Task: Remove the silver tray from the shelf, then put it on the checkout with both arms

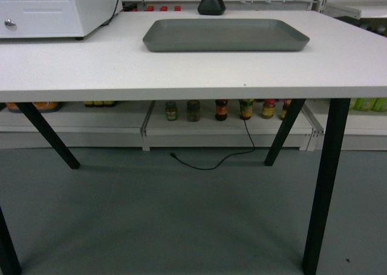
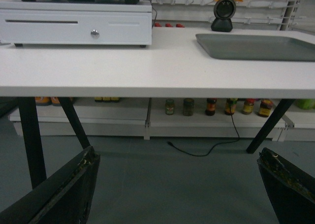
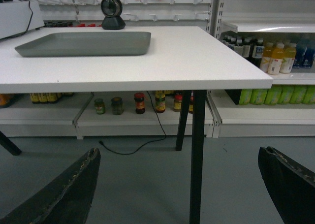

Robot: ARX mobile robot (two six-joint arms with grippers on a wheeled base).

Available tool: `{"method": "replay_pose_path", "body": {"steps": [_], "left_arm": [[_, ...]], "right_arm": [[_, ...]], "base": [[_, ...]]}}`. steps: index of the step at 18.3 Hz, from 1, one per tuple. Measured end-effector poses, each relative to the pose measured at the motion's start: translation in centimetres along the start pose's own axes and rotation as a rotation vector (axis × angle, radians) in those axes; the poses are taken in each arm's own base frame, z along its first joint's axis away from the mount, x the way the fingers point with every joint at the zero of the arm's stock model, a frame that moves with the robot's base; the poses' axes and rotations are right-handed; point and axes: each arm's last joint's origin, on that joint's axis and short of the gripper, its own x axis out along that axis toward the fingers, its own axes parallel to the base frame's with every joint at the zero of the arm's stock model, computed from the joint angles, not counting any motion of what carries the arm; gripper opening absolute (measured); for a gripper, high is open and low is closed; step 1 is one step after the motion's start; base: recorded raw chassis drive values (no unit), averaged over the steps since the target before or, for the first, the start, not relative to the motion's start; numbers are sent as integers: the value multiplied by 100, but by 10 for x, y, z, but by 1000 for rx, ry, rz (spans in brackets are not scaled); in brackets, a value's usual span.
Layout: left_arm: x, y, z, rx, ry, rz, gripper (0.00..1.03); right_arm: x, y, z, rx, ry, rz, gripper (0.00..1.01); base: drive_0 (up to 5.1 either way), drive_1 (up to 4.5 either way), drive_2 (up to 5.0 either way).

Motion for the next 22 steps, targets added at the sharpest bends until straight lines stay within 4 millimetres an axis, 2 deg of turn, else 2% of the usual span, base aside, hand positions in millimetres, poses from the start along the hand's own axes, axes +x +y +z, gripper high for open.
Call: {"method": "replay_pose_path", "body": {"steps": [22], "left_arm": [[0, 0, 0, 3, 3, 0, 98]], "right_arm": [[0, 0, 0, -4, 2, 0, 98]], "base": [[0, 0, 0]]}}
